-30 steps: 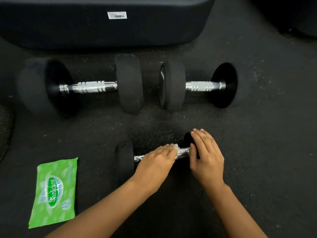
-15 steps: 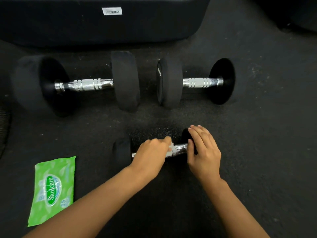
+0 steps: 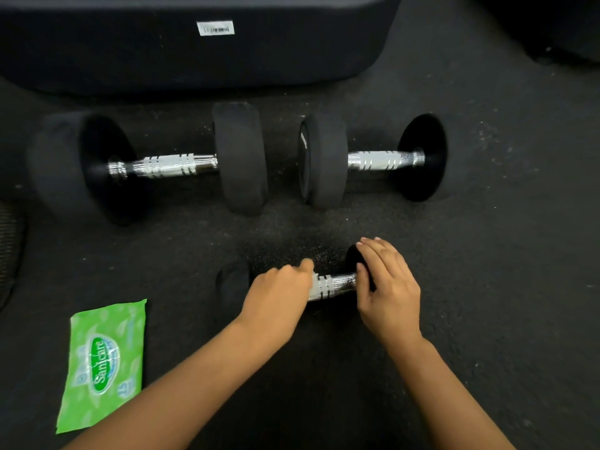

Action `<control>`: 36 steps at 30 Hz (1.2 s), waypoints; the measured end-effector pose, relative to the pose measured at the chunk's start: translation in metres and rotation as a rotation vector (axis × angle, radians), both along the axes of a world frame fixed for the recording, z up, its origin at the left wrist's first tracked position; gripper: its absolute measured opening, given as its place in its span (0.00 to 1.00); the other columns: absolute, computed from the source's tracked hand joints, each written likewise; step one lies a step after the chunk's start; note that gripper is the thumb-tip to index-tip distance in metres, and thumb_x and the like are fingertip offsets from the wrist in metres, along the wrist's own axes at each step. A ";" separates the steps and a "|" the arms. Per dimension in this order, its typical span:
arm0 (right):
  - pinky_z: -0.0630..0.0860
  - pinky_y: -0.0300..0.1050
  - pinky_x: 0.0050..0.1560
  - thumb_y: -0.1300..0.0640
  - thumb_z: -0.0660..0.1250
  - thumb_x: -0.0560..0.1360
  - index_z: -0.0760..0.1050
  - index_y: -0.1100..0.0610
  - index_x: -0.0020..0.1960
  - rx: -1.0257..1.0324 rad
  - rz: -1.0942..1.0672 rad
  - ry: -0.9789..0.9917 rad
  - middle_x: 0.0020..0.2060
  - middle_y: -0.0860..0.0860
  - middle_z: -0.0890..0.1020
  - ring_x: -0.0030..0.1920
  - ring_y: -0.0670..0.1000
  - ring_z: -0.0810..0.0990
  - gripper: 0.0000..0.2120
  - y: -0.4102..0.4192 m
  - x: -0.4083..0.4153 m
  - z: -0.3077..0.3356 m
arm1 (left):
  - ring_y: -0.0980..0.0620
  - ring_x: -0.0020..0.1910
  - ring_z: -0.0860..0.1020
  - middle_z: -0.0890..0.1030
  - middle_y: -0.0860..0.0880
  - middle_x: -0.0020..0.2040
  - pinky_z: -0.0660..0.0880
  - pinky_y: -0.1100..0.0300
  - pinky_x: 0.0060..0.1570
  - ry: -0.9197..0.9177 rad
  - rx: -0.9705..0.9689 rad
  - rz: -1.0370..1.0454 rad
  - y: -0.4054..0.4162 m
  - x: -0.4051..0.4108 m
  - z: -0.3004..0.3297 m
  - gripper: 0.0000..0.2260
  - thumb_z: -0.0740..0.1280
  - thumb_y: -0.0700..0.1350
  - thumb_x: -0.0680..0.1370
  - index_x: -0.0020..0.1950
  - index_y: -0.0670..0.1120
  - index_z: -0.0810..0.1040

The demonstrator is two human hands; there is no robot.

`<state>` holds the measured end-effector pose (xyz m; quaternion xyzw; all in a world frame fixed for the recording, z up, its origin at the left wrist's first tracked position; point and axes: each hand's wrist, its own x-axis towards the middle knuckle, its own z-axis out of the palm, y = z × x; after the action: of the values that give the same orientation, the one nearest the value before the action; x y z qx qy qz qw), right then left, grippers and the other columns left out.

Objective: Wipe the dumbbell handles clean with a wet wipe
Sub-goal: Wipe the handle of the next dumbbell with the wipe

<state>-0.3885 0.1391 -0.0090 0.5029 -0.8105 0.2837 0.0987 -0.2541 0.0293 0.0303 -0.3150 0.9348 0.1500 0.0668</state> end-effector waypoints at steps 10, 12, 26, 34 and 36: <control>0.66 0.41 0.66 0.59 0.60 0.76 0.78 0.63 0.57 -0.011 -0.024 -0.018 0.55 0.54 0.80 0.61 0.54 0.75 0.14 -0.003 0.002 -0.001 | 0.50 0.32 0.82 0.82 0.46 0.36 0.74 0.63 0.24 0.483 -0.096 -0.087 0.019 -0.004 -0.027 0.12 0.78 0.38 0.62 0.43 0.41 0.81; 0.66 0.41 0.66 0.59 0.60 0.76 0.78 0.62 0.57 -0.009 -0.027 -0.022 0.55 0.54 0.80 0.61 0.54 0.75 0.14 -0.004 0.002 -0.001 | 0.48 0.43 0.83 0.84 0.43 0.46 0.80 0.58 0.37 0.507 -0.093 -0.132 0.020 0.000 -0.034 0.10 0.67 0.38 0.70 0.49 0.39 0.81; 0.69 0.45 0.64 0.59 0.59 0.76 0.77 0.62 0.58 -0.036 -0.023 -0.022 0.56 0.55 0.80 0.62 0.52 0.74 0.14 0.000 0.003 -0.002 | 0.46 0.50 0.82 0.83 0.39 0.49 0.74 0.56 0.56 0.521 -0.231 -0.326 0.026 0.005 -0.037 0.13 0.59 0.35 0.73 0.48 0.36 0.82; 0.68 0.43 0.65 0.59 0.59 0.76 0.77 0.62 0.58 -0.038 -0.027 -0.029 0.56 0.54 0.80 0.62 0.52 0.74 0.14 -0.001 0.003 -0.003 | 0.47 0.47 0.83 0.83 0.40 0.47 0.79 0.57 0.49 0.496 -0.193 -0.248 0.026 0.006 -0.032 0.13 0.58 0.35 0.76 0.48 0.36 0.82; 0.67 0.42 0.65 0.58 0.59 0.76 0.78 0.62 0.58 -0.021 -0.029 -0.034 0.55 0.54 0.80 0.61 0.52 0.74 0.14 -0.003 0.002 -0.001 | 0.47 0.50 0.82 0.83 0.41 0.51 0.78 0.56 0.50 0.480 -0.150 -0.226 0.022 0.005 -0.036 0.11 0.65 0.36 0.72 0.52 0.37 0.81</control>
<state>-0.3869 0.1362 -0.0098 0.4852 -0.8162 0.2991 0.0942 -0.2491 0.0508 -0.0054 -0.1682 0.9615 0.1423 -0.1640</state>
